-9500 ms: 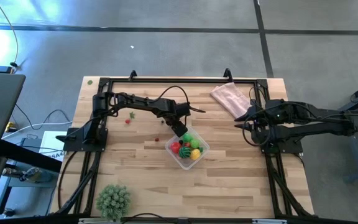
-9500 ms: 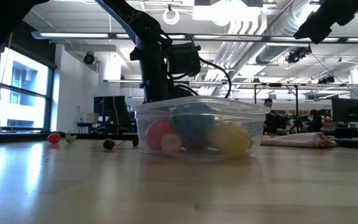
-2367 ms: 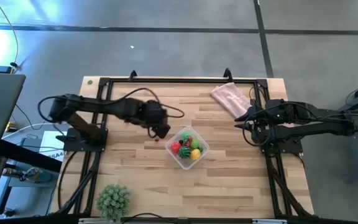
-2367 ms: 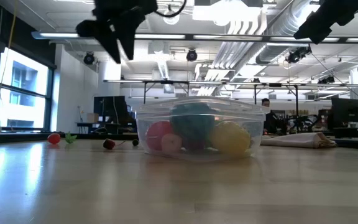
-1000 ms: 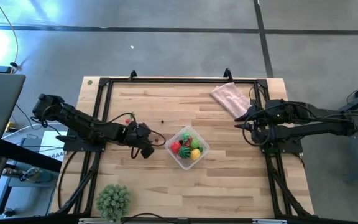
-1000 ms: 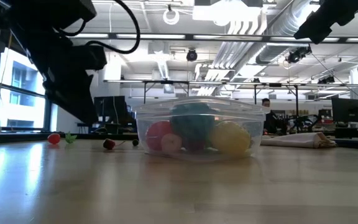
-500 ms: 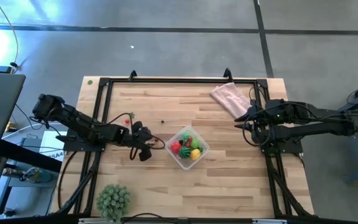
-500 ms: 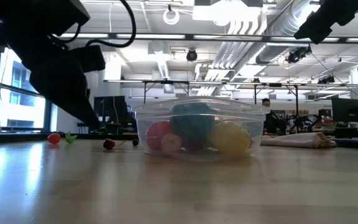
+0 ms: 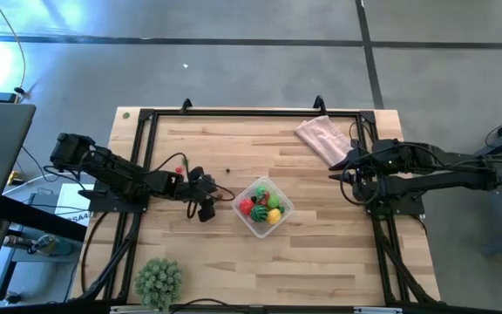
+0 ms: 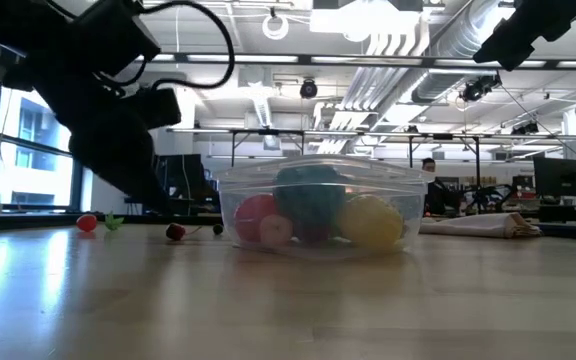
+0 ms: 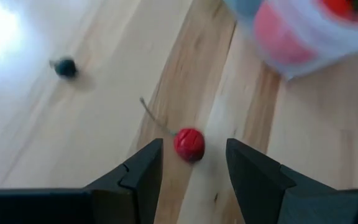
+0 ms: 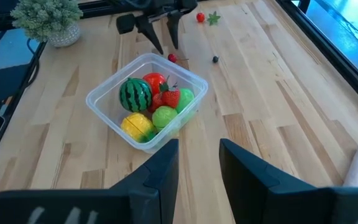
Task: Pick and placing Produce into tupperware
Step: Put the red cherry into the transparent container
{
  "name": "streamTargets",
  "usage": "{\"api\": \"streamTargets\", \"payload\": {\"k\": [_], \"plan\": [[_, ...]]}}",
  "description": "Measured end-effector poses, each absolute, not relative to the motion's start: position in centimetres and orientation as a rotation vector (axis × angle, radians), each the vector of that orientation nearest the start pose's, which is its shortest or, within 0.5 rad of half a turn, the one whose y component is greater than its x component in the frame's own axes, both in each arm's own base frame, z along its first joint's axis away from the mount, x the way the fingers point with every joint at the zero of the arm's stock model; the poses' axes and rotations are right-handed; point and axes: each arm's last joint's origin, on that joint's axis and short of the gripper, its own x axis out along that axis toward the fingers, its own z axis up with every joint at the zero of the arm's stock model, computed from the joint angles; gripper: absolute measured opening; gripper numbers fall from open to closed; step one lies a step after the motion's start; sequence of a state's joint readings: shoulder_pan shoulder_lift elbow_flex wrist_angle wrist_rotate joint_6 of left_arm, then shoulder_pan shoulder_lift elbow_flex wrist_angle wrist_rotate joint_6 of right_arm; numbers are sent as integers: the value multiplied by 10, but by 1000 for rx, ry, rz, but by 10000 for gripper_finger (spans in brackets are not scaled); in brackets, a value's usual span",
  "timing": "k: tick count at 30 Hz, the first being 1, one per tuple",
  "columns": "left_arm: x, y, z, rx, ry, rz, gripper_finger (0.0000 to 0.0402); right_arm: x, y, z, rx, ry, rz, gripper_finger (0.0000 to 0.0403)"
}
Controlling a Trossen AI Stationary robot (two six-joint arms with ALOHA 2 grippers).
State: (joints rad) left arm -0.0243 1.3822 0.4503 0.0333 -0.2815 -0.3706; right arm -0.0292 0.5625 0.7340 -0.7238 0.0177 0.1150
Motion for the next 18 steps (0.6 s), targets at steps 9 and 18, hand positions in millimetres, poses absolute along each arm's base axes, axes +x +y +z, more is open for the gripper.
{"api": "streamTargets", "payload": {"k": [9,18], "plan": [[228,3,117,-219,851,411,166,110,-4,295,115,549,-78,105],[232,2,110,-227,850,417,166,110,-4,295,115,549,-78,105]]}}
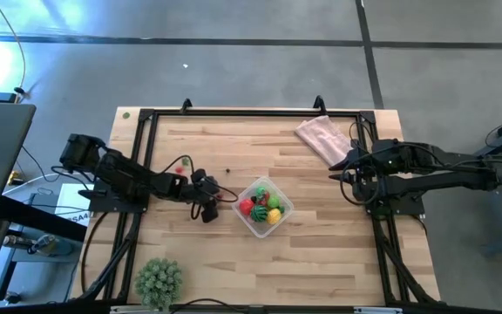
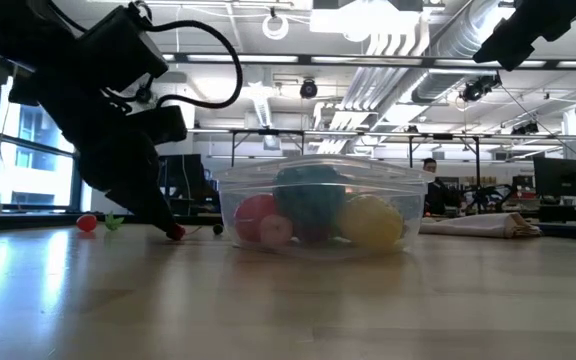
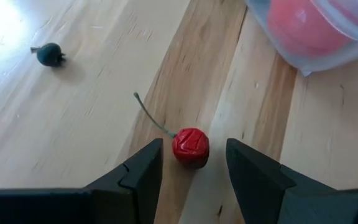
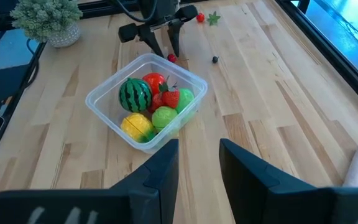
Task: Pick and placing Produce into tupperware
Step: Put the red cherry into the transparent container
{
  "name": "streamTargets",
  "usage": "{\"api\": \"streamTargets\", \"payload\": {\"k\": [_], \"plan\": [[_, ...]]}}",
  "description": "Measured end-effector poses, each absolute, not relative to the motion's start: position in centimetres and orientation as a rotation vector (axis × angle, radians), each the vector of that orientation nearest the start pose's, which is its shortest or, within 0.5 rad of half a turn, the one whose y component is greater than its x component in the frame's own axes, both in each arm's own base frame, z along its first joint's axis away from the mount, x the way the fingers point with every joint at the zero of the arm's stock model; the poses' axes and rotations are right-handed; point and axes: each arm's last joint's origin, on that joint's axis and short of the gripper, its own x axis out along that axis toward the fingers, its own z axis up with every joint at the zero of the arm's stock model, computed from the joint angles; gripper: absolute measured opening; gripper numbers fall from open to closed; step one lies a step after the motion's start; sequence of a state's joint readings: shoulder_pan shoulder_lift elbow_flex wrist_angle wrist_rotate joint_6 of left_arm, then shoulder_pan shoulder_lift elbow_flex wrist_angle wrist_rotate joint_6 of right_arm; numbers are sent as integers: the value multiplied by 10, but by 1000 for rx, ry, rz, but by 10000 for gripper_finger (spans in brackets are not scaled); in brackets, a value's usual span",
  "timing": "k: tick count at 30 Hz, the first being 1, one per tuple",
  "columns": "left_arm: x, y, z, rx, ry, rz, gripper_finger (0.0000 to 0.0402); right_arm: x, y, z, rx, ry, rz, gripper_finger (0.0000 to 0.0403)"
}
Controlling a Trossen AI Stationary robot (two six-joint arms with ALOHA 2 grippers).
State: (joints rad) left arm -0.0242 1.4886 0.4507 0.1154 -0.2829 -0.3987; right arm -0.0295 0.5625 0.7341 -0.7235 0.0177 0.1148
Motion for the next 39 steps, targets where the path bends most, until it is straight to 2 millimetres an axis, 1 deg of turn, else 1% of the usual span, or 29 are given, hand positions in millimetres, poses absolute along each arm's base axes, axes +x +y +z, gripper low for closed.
{"api": "streamTargets", "payload": {"k": [7,28,31,39], "plan": [[236,2,104,-240,840,417,166,110,-4,295,115,548,-77,105],[236,3,103,-233,842,443,165,110,-4,295,114,547,-77,105],[236,3,103,-232,843,447,152,110,-4,295,114,548,-77,105],[235,3,103,-233,842,451,85,110,-4,295,115,548,-77,105]]}}
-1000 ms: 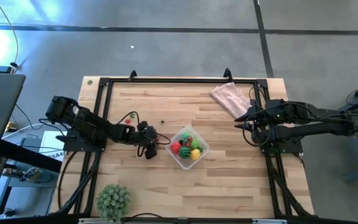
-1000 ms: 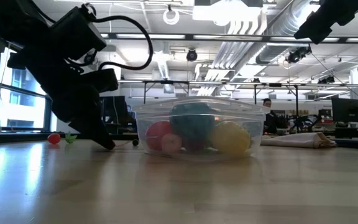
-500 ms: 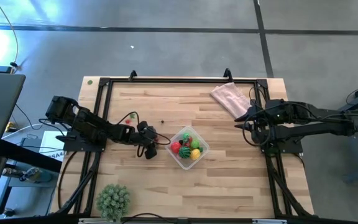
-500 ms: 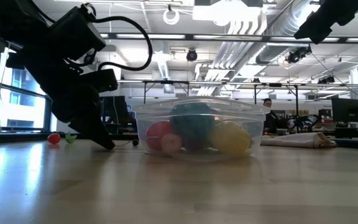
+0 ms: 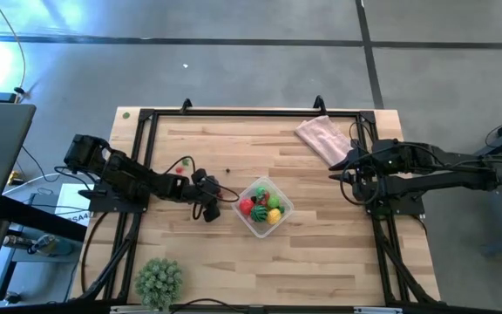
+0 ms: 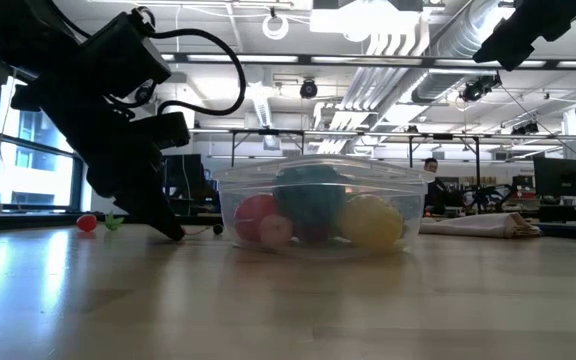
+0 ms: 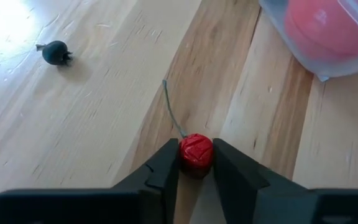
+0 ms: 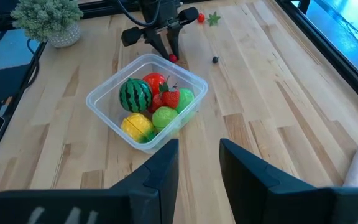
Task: Pick and placing Produce into tupperware
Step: Put the red cherry into the transparent container
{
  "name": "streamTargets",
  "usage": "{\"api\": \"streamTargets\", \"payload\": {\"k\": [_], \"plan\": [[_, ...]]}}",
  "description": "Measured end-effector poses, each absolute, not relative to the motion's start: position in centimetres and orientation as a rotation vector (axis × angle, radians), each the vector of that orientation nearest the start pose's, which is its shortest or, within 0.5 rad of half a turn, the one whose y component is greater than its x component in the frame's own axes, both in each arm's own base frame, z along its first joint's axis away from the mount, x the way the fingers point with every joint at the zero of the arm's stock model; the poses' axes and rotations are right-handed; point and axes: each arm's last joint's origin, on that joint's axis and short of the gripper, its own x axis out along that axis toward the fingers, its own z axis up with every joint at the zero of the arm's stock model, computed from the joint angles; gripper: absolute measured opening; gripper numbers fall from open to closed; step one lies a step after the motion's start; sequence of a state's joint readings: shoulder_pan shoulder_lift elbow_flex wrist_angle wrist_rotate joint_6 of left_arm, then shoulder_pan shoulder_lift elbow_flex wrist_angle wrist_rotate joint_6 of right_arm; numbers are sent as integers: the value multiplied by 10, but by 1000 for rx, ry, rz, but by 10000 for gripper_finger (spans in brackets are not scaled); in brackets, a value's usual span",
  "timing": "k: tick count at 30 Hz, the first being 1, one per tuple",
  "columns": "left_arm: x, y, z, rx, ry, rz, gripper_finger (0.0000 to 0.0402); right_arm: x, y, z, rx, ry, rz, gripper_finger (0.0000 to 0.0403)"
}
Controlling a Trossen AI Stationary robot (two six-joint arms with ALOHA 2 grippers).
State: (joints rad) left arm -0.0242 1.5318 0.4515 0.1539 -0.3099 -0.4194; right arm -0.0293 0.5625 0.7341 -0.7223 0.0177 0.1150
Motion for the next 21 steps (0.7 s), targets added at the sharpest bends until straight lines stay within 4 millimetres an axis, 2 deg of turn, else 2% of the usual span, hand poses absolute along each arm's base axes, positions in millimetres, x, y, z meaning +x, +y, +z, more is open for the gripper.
{"api": "streamTargets", "payload": {"k": [6,21], "plan": [[236,3,103,-239,840,453,59,110,-4,295,115,548,-78,105],[237,3,105,-270,812,452,58,110,-4,295,114,548,-78,105]]}}
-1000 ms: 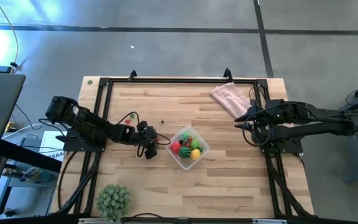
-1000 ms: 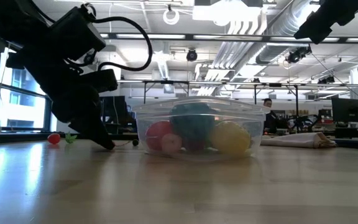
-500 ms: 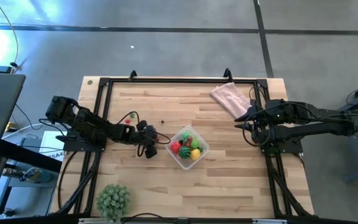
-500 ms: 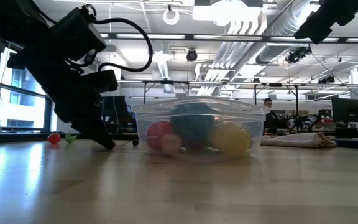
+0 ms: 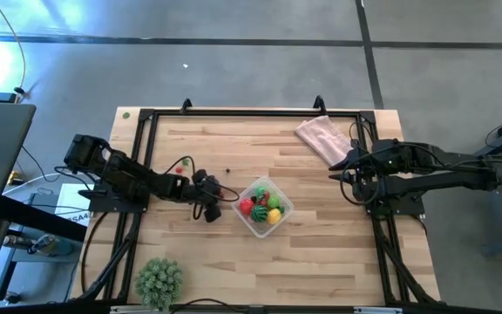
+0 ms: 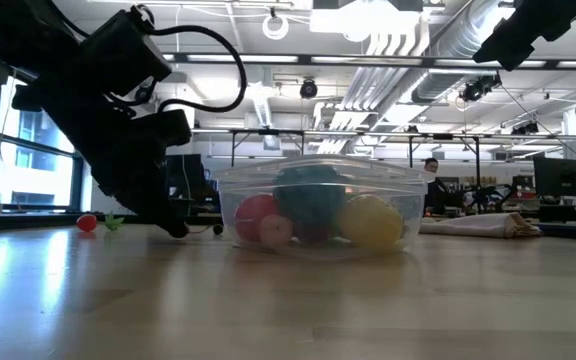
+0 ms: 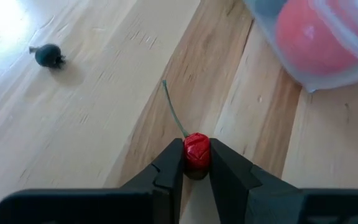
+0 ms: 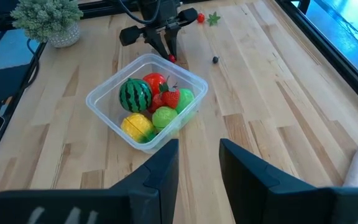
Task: Pick and placing Produce into tupperware
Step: Put the red cherry into the transparent container
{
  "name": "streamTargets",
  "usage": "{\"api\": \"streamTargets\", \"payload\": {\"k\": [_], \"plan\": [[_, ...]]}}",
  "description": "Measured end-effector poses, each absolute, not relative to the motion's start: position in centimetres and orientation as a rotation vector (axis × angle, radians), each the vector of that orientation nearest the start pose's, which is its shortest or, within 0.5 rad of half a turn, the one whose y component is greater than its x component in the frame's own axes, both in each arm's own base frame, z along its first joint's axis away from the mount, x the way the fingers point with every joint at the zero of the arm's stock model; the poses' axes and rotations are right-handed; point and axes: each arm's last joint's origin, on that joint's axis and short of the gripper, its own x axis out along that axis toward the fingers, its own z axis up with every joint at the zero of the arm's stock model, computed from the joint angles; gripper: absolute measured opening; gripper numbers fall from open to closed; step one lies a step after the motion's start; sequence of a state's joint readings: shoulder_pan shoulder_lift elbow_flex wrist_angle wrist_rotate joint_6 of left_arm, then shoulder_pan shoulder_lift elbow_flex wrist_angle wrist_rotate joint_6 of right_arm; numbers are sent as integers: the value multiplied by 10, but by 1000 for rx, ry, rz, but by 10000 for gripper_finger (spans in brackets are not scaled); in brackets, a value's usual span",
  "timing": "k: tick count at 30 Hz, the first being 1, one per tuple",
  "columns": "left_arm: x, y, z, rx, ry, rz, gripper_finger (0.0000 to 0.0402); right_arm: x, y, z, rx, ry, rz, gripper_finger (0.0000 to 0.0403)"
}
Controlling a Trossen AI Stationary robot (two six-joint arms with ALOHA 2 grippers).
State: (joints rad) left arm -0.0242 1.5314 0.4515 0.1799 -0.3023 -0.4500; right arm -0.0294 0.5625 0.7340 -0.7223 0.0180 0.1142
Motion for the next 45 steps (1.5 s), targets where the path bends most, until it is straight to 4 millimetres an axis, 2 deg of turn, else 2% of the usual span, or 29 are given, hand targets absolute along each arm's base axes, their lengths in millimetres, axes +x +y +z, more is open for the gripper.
{"api": "streamTargets", "payload": {"k": [7,12,18,23,27,32,37,45], "plan": [[242,2,109,-284,752,440,59,110,-4,295,114,547,-77,105],[243,4,122,-283,667,468,56,110,-4,295,115,547,-77,105],[244,5,149,-238,523,495,56,110,-4,295,115,547,-78,105],[261,5,182,-152,442,448,56,110,-4,295,115,547,-78,105],[278,9,213,-98,436,372,56,110,-4,295,115,547,-78,105],[287,28,239,-127,538,305,55,110,-4,295,115,547,-78,105],[303,38,240,-108,634,210,55,110,-4,295,115,547,-78,105],[336,39,222,-133,722,113,55,110,-4,295,113,548,-78,105]]}}
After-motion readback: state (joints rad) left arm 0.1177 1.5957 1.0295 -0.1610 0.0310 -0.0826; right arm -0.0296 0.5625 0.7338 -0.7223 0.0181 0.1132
